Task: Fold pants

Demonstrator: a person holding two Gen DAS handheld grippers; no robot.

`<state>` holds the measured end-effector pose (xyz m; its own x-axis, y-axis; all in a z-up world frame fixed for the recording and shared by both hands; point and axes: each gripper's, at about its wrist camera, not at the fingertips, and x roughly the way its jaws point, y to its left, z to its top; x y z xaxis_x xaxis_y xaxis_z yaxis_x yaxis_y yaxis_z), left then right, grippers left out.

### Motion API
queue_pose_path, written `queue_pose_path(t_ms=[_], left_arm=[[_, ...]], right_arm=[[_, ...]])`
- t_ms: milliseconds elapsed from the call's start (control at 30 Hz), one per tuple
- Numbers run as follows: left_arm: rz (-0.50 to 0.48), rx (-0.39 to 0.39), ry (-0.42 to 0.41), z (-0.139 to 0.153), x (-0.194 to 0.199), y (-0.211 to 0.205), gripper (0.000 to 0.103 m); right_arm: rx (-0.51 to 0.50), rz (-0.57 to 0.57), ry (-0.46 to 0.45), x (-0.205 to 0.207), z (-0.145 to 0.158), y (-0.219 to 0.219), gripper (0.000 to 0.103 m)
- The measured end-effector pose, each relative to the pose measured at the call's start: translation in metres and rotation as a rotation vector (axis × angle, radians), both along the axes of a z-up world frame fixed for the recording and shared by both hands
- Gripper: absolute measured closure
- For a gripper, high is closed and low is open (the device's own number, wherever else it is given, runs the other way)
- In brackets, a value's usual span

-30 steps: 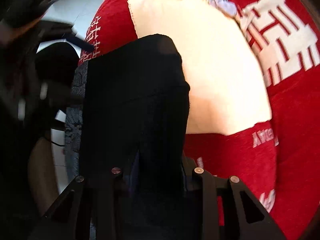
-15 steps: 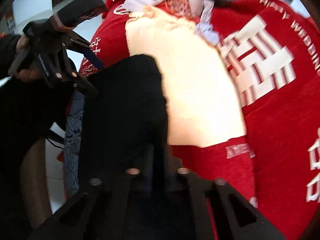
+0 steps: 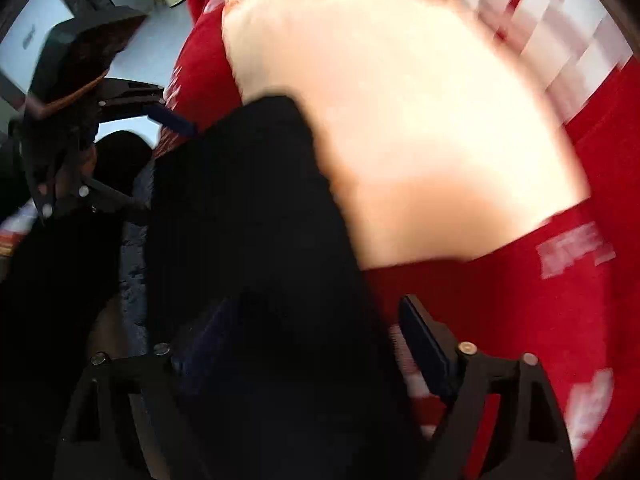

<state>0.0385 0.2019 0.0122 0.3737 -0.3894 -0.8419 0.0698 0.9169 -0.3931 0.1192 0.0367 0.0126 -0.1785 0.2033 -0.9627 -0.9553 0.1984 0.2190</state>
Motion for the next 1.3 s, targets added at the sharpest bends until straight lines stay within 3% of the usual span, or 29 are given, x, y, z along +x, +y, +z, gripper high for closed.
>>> queue_pose_path(t_ms=[67, 200, 300, 367, 533, 700, 800, 867, 933, 967, 1000, 1033, 1100, 1200, 1300], left_arm=[[-0.001, -0.009, 0.002, -0.001, 0.004, 0.000, 0.000], [-0.020, -0.022, -0.001, 0.000, 0.006, 0.002, 0.000], [-0.045, -0.031, -0.012, 0.001, 0.005, 0.004, 0.000], [-0.070, -0.040, -0.021, 0.002, 0.007, 0.004, 0.000], [-0.132, -0.160, -0.053, 0.005, 0.007, 0.010, 0.000], [-0.274, -0.219, -0.039, 0.004, 0.022, -0.024, 0.000], [-0.330, -0.234, -0.030, 0.008, 0.026, -0.046, 0.000], [-0.323, -0.181, -0.037, 0.013, 0.023, -0.055, 0.013], [-0.290, -0.055, -0.021, 0.011, 0.022, -0.059, 0.060], [-0.261, -0.020, 0.010, 0.008, 0.024, -0.056, 0.066], [-0.242, -0.039, 0.033, 0.006, 0.026, -0.052, 0.076], [-0.216, -0.064, 0.065, 0.005, 0.028, -0.048, 0.077], [-0.207, -0.032, 0.073, 0.008, 0.026, -0.052, 0.077], [-0.222, 0.063, 0.050, 0.020, 0.020, -0.071, 0.078], [-0.219, 0.070, 0.046, 0.029, 0.021, -0.080, 0.080]], right_arm=[[0.012, 0.062, 0.001, -0.005, -0.001, 0.012, 0.019], [-0.003, 0.147, -0.024, -0.018, 0.010, 0.023, 0.062], [0.048, 0.204, -0.128, -0.038, 0.036, 0.012, 0.074], [0.103, 0.248, -0.202, -0.059, 0.054, 0.001, 0.076], [0.188, 0.299, -0.352, -0.096, 0.083, -0.025, 0.077], [0.220, 0.319, -0.363, -0.102, 0.089, -0.028, 0.077], [0.182, 0.283, -0.367, -0.093, 0.073, -0.018, 0.077], [0.159, 0.240, -0.360, -0.075, 0.063, -0.014, 0.076], [0.140, 0.176, -0.334, -0.061, 0.052, -0.011, 0.067], [0.132, 0.140, -0.326, -0.055, 0.048, -0.010, 0.065], [0.128, 0.115, -0.314, -0.052, 0.046, -0.009, 0.058], [0.119, 0.084, -0.327, -0.049, 0.045, -0.009, 0.049], [0.106, 0.055, -0.369, -0.046, 0.046, -0.013, 0.039], [0.114, 0.016, -0.407, -0.049, 0.061, -0.038, 0.036], [0.090, 0.026, -0.348, -0.059, 0.071, -0.076, 0.036]])
